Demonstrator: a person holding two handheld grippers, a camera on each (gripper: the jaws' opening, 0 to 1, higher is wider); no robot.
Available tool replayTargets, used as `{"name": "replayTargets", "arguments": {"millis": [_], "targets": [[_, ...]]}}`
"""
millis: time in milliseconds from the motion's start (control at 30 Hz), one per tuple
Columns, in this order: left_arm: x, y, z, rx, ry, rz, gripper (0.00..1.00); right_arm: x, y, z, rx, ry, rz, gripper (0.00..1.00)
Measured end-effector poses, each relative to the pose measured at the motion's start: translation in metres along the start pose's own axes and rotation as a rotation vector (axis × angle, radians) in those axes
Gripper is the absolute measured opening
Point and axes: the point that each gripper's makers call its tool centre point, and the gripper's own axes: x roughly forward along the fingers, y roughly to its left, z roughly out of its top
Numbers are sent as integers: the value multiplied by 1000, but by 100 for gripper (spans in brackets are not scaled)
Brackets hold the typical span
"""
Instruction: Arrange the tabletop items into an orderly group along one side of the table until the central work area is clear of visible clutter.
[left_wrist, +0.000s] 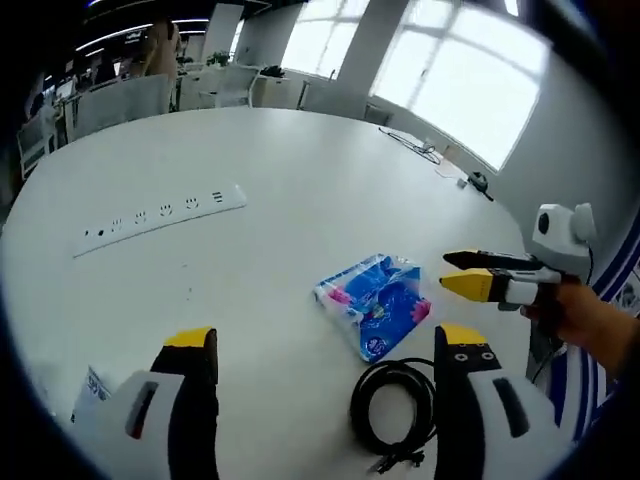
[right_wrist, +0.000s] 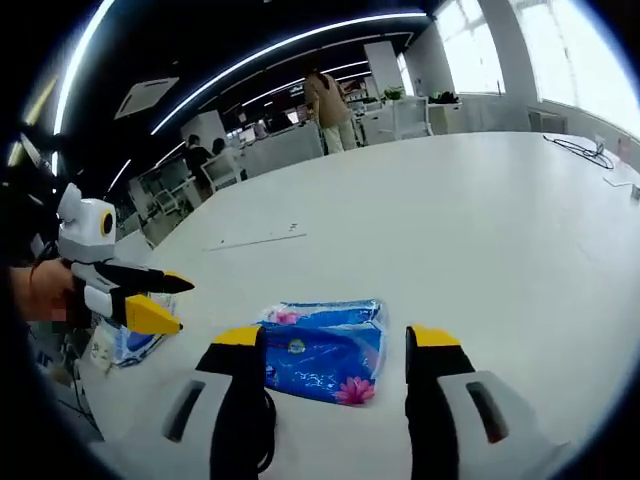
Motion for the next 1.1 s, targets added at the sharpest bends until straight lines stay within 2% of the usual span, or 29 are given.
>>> {"name": "replayTargets", "arguments": {"millis": [233, 600, 933, 1100], "targets": [[-20, 9, 1, -22, -31, 23, 100, -2, 14, 6, -20, -3, 26, 58], [-68, 32, -1, -106, -115, 88, 100, -3, 41, 16, -60, -5, 74, 59], [-112, 56, -12, -151, -163, 153, 100, 1, 73, 29, -110, 0, 140, 61], [-127, 66, -20, -175, -175, 181, 100, 6, 92, 34, -148, 13, 176, 60]]}}
